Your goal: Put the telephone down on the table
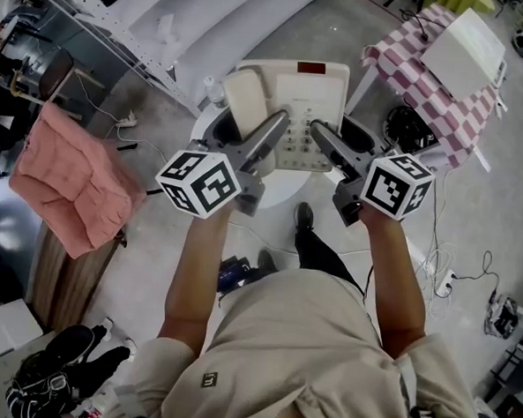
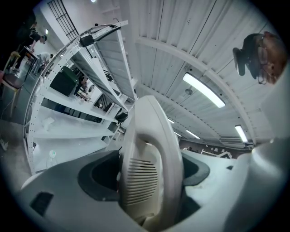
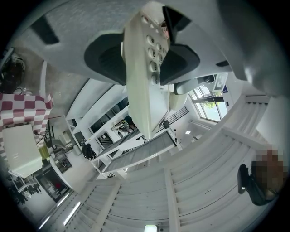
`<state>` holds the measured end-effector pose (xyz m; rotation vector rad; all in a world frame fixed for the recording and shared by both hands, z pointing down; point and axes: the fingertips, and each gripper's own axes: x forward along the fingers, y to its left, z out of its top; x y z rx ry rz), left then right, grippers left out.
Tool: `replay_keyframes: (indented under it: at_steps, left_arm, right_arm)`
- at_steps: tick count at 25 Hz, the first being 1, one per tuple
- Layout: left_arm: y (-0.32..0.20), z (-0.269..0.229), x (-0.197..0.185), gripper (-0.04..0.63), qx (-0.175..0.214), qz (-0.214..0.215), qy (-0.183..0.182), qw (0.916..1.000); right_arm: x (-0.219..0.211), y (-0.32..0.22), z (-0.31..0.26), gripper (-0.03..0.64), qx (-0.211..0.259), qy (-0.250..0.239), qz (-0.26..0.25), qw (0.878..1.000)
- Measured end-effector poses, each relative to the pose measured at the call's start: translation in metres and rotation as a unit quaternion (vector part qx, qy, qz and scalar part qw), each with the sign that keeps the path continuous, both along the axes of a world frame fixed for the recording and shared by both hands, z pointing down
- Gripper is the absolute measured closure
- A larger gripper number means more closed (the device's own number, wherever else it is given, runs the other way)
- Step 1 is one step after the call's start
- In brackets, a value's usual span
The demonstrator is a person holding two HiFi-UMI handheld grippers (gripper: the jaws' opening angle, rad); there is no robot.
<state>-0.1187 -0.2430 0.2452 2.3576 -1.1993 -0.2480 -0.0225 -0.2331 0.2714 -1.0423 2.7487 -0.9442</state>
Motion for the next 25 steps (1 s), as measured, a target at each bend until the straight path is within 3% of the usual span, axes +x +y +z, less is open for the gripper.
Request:
replay_keyframes:
  at_steps: [13,25]
  left_arm:
    - [-0.046,0.042,0.016,0.230,-0.037,0.009,-0.005,0.9993]
    - [-0.083,0.094,0.007,0.230,-0.081,0.013,-0.009,0.9966]
  right_arm:
    - [0.016,-0.042,0.041,0.393,-0.035,-0.005,0.010,0.999]
    - [0.007,-0.076,0.092,0.393,-0.079,-0.008,0.010,0.997]
